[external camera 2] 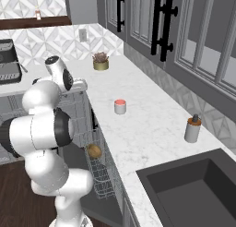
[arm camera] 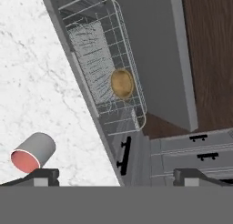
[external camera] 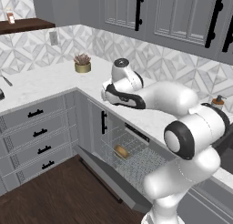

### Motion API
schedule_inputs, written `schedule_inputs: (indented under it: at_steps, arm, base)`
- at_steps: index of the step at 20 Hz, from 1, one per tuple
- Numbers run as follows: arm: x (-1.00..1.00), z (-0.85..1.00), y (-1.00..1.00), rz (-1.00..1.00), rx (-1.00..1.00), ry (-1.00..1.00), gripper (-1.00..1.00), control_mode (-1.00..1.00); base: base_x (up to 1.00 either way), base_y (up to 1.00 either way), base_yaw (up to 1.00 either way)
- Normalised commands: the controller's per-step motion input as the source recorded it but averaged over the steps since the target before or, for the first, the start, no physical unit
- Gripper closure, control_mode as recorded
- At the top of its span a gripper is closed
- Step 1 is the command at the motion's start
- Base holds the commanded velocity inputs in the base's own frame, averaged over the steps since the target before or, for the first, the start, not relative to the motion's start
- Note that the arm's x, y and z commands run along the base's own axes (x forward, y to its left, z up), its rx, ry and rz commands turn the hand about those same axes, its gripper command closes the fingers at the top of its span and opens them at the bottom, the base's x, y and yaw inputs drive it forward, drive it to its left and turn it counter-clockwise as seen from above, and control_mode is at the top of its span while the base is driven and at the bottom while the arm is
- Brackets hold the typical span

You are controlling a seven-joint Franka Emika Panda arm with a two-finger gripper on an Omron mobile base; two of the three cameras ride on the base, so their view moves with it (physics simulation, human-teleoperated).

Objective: Pick up the cup and bowl from the counter, place them in the dishwasher, and close the dishwasher door.

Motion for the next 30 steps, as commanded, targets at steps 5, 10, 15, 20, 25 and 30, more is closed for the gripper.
schedule_inputs:
  at_steps: [5,10,15,20,25,30]
  arm:
    - [0.26,-0.39,-0.46,0.04,-0.02,0.17,-1.00,-1.00]
    - [0.24,-0.31,-0.39,0.07,0.00,0.00,-1.00,-1.00]
    - [0.42,-0.20,-0.41,0.06,0.00,0.01,-1.00,-1.00]
    - [0.52,-0.09,-0.39,0.06,0.00,0.01,-1.00,-1.00]
    - [0.41,-0.48,-0.42,0.06,0.00,0.00,-1.00,-1.00]
    - [0.51,-0.33,-0.40,0.06,0.00,0.01,-1.00,-1.00]
  base:
    - [0.00,0.00,0.00]
    - [0.00,0.00,0.00]
    - [0.00,0.00,0.00]
    - [0.00,0.00,0.00]
    - [0.00,0.00,0.00]
    - [0.00,0.00,0.00]
